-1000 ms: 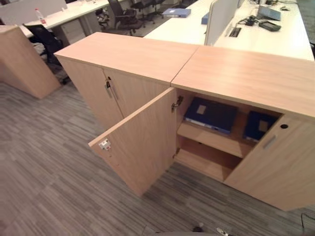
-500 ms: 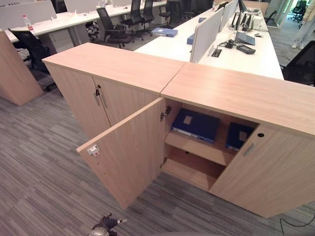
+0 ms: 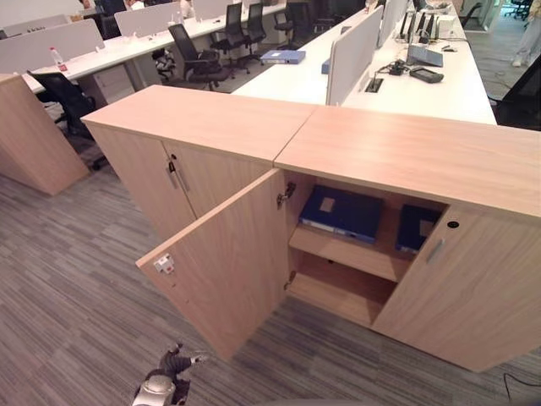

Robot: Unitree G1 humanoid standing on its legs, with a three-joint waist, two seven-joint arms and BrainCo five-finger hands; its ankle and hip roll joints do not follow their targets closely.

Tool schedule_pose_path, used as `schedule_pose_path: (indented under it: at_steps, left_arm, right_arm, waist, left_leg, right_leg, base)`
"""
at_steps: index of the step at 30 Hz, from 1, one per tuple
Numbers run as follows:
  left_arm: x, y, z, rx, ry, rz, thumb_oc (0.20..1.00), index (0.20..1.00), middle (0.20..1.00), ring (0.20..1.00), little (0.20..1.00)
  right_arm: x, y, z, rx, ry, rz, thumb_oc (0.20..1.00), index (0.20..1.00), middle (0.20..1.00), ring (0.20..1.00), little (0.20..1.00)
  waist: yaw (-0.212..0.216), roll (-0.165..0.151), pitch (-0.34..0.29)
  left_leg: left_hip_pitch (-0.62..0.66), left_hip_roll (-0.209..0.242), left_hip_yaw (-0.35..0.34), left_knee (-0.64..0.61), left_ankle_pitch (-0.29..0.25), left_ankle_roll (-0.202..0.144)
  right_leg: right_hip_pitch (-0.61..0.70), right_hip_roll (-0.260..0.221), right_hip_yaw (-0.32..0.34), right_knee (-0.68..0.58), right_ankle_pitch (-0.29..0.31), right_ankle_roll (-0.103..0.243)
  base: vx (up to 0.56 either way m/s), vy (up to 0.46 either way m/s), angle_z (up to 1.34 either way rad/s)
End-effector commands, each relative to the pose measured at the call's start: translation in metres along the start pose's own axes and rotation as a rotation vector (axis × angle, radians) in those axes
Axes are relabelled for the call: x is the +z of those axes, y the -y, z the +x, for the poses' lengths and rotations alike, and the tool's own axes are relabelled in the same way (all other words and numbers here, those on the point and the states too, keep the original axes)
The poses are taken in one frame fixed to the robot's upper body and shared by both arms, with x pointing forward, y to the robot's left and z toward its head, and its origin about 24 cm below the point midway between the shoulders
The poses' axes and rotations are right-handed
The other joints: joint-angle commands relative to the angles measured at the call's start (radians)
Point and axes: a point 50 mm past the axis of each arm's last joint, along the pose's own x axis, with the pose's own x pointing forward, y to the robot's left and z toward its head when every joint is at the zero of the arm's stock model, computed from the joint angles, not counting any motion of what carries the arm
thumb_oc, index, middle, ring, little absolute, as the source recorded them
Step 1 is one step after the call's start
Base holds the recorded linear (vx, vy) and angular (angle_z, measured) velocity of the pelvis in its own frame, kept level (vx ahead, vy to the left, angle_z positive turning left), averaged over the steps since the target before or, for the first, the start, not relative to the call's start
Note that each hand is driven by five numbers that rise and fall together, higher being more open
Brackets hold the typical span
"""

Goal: Put the empty folder in the office cabinet

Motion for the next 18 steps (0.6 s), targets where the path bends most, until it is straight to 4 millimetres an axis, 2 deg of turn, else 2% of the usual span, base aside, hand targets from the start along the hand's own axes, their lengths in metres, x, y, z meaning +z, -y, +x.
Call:
schedule_pose_path:
  at_steps: [1,6,9,18]
  left_arm:
    - [0.017,-0.018,0.005,0.057,0.031,-0.058,1.000,1.000,1.000,1.000,1.000]
    - [0.047,-0.048,0.007,0.134,0.129,-0.071,1.000,1.000,1.000,1.000,1.000]
    - [0.075,-0.064,0.005,0.162,0.224,-0.068,1.000,1.000,1.000,1.000,1.000]
    - [0.128,-0.086,-0.004,0.203,0.388,-0.099,1.000,1.000,1.000,1.000,1.000]
  right_arm:
    - [-0.008,0.001,0.000,-0.015,-0.039,0.022,1.000,1.000,1.000,1.000,1.000]
    - [-0.004,0.003,0.000,-0.014,-0.023,0.036,1.000,1.000,1.000,1.000,1.000]
    - [-0.002,0.000,0.000,0.001,-0.013,0.037,1.000,1.000,1.000,1.000,1.000]
    - [-0.002,-0.002,0.000,0.020,-0.015,0.035,1.000,1.000,1.000,1.000,1.000]
  waist:
    - [0.007,-0.043,-0.005]
    - [0.003,-0.043,-0.010]
    - [0.000,-0.043,-0.015]
    - [-0.014,-0.038,-0.025]
  left_leg:
    - [-0.040,-0.041,0.017,0.003,-0.036,0.005]
    - [-0.029,-0.036,0.022,0.003,-0.043,0.002]
    - [-0.022,-0.034,0.026,0.003,-0.048,0.000]
    - [-0.004,-0.031,0.037,0.003,-0.059,0.000]
  right_leg:
    - [0.015,-0.025,-0.067,0.007,-0.091,0.062]
    - [0.023,-0.020,-0.062,0.007,-0.095,0.061]
    - [0.028,-0.019,-0.059,0.007,-0.098,0.063]
    - [0.039,-0.021,-0.057,0.007,-0.101,0.067]
  base:
    - [0.00,0.000,0.00]
    - [0.02,-0.011,-0.02]
    - [0.03,-0.012,-0.03]
    - [0.01,0.002,-0.01]
